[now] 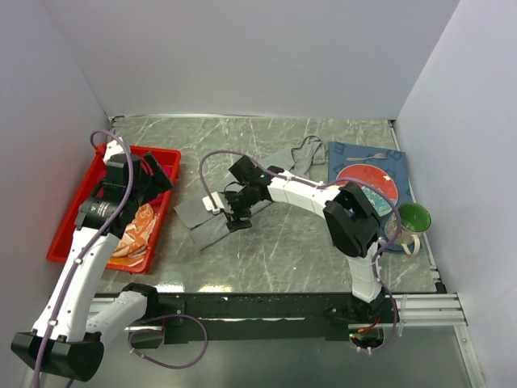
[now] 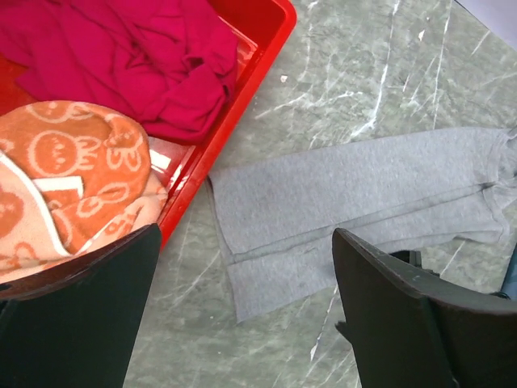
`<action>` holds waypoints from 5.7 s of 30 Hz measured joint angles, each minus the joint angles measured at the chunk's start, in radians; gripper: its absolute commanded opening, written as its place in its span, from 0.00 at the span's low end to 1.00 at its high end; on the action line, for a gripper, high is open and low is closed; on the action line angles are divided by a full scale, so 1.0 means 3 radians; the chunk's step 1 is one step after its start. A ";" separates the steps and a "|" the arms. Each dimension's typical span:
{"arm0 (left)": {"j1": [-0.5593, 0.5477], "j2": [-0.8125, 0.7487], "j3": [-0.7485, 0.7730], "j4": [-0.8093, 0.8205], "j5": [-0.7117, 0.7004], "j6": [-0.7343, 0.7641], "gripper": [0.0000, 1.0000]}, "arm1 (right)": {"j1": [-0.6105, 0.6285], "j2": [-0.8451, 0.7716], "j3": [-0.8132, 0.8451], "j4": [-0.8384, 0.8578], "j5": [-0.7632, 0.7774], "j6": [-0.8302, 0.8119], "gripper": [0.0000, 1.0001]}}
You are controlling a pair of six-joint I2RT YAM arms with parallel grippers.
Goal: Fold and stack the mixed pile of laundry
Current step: Fold the tank top at the center of the board.
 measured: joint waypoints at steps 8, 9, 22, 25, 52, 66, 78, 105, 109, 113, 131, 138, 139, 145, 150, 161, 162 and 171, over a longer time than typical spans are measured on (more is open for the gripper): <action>0.0011 -0.0069 -0.0037 -0.0031 -0.0033 -0.0014 0.96 | 0.0231 0.0081 -0.0270 0.0492 0.0465 0.0141 0.74; 0.0013 -0.0072 -0.0037 -0.0032 -0.0033 -0.0013 0.96 | 0.0267 0.0117 -0.0270 0.0535 0.0529 0.0153 0.70; 0.0015 -0.0130 -0.0069 -0.0020 0.0048 -0.0001 0.96 | 0.0488 0.0264 -0.0261 0.0546 0.0899 0.0079 0.06; 0.0015 -0.0134 -0.0136 0.0032 0.0186 0.0011 0.96 | 0.0488 0.0249 -0.0270 0.0446 0.0867 -0.0064 0.01; -0.0587 0.4449 0.2481 0.1359 0.2249 0.0257 0.95 | -0.1582 -0.1058 -0.0533 -0.1807 -0.0168 -0.0927 0.68; -0.0888 0.5636 0.3909 0.1527 0.2412 -0.0308 0.22 | -0.2627 -0.1254 -0.0579 -0.0540 -0.0540 0.1105 0.70; -0.0857 0.5301 0.3227 0.1731 0.2166 -0.0518 0.01 | -0.2635 -0.0944 -0.0516 -0.0348 -0.0496 0.1653 0.69; -0.0141 0.2188 0.0769 0.2088 0.1963 0.1768 0.86 | -0.1270 -0.0961 -0.0952 -0.1534 -0.0493 -0.1120 0.94; -0.0172 0.1359 -0.0282 0.2253 0.2196 0.2530 0.96 | -0.0965 -0.1170 -0.1431 -0.1446 -0.0327 -0.1278 0.88; -0.0585 0.0558 -0.1315 0.2148 0.2284 0.3160 0.99 | -0.0646 -0.1382 -0.1748 -0.1283 -0.0207 -0.1223 0.85; -0.2126 0.0271 -0.2183 0.1996 0.2066 0.3890 0.91 | 0.0212 -0.1710 -0.2438 0.0168 0.0815 0.0417 0.77; -0.2195 0.0643 -0.2262 0.2247 0.2051 0.4016 0.86 | 0.0294 -0.1653 -0.2483 0.0196 0.1133 0.0651 0.57; -0.2201 0.0654 -0.2290 0.2267 0.2054 0.4018 0.84 | 0.0300 -0.1640 -0.2481 0.0198 0.1166 0.0656 0.55; -0.2286 0.0593 -0.2399 0.2374 0.1944 0.3992 0.81 | 0.0324 -0.1630 -0.2473 0.0200 0.1256 0.0696 0.46; -0.2331 0.0444 -0.2399 0.2271 0.1766 0.3995 0.88 | 0.0324 -0.1619 -0.2452 0.0203 0.1274 0.0796 0.31; -0.1837 -0.0104 -0.2467 0.2272 0.1612 0.4026 0.99 | 0.0336 -0.1499 -0.2291 0.0275 0.1119 0.1354 0.04; -0.1737 -0.0140 -0.2467 0.2280 0.1617 0.4027 0.99 | 0.0336 -0.1499 -0.2293 0.0273 0.1095 0.1368 0.04; -0.1582 -0.0134 -0.2466 0.2157 0.1916 0.4177 0.95 | 0.0310 -0.1512 -0.2293 0.0271 0.0954 0.1406 0.00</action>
